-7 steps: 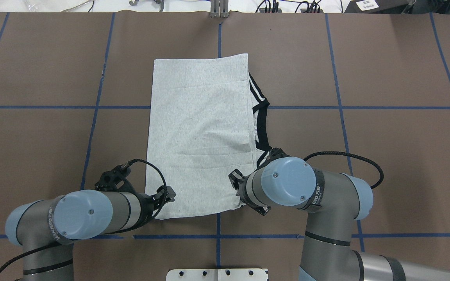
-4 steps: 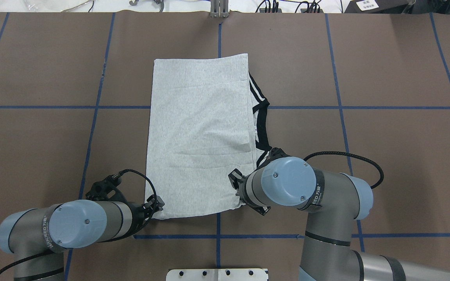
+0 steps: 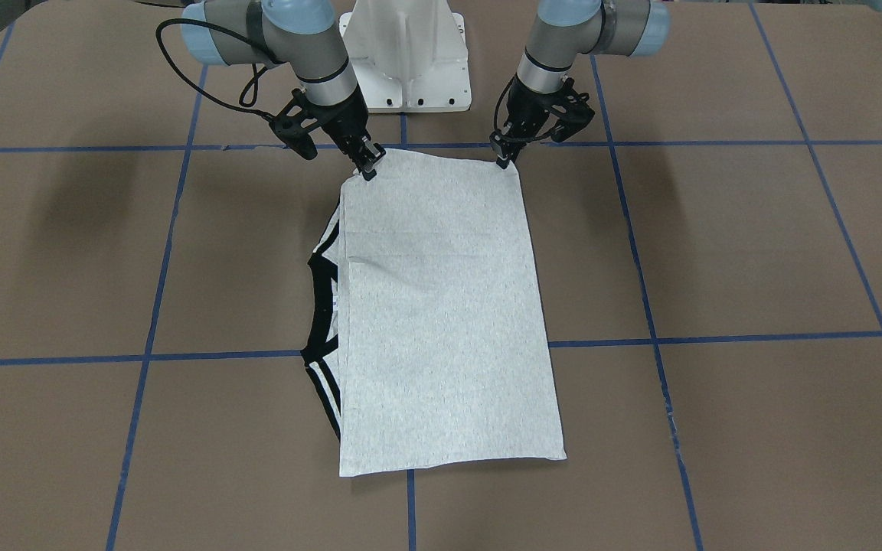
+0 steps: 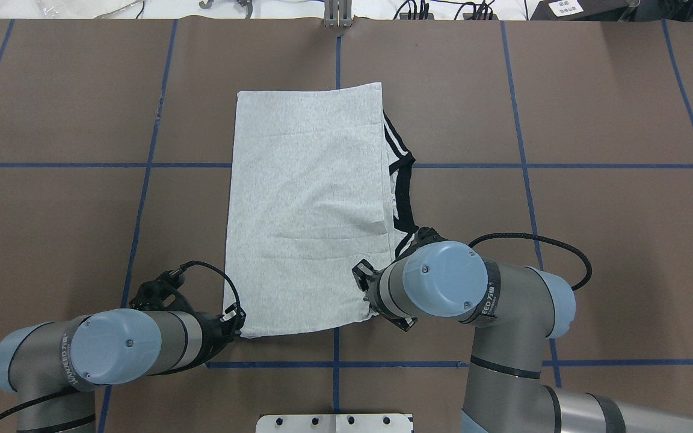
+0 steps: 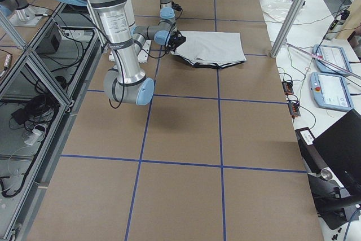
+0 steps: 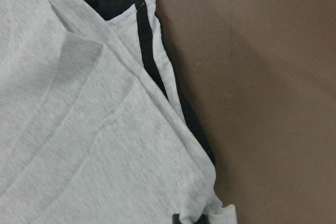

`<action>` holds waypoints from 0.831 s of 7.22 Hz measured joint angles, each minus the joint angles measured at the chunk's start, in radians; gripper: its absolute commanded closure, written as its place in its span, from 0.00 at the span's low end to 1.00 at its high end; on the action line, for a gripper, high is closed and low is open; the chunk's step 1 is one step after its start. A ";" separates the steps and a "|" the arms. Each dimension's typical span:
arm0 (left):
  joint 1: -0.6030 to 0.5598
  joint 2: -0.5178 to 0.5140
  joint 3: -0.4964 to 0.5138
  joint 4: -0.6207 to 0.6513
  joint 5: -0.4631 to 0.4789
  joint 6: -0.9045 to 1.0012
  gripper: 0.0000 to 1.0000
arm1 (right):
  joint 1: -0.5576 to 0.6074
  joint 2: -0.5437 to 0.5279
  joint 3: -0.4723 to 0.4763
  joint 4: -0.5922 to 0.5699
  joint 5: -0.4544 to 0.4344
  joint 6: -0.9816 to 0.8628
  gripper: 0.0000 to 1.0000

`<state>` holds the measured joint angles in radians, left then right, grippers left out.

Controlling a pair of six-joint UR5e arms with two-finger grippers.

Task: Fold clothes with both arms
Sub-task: 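Lower the left gripper to the shirt's near corner and grasp it, then lift the near edge with both grippers and fold it away from the robot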

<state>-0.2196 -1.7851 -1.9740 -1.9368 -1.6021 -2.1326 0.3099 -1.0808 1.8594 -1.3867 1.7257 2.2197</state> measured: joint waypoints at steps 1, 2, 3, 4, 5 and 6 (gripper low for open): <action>-0.002 0.001 -0.037 0.007 -0.002 0.002 1.00 | 0.001 -0.002 0.004 -0.001 0.000 0.000 1.00; -0.001 0.000 -0.090 0.036 -0.004 0.003 1.00 | 0.000 -0.014 0.022 -0.003 -0.001 0.005 1.00; 0.007 -0.003 -0.153 0.084 -0.006 0.000 1.00 | -0.010 -0.059 0.079 -0.005 0.000 0.035 1.00; 0.030 -0.007 -0.217 0.134 -0.007 -0.007 1.00 | -0.040 -0.124 0.168 -0.006 0.000 0.094 1.00; 0.049 -0.012 -0.266 0.166 -0.009 -0.015 1.00 | -0.076 -0.180 0.252 -0.007 0.000 0.155 1.00; 0.054 -0.018 -0.298 0.182 -0.011 -0.020 1.00 | -0.085 -0.210 0.315 -0.013 0.002 0.198 1.00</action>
<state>-0.1651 -1.8027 -2.2716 -1.7552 -1.6135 -2.1526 0.2247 -1.2911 2.1739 -1.3995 1.7281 2.4176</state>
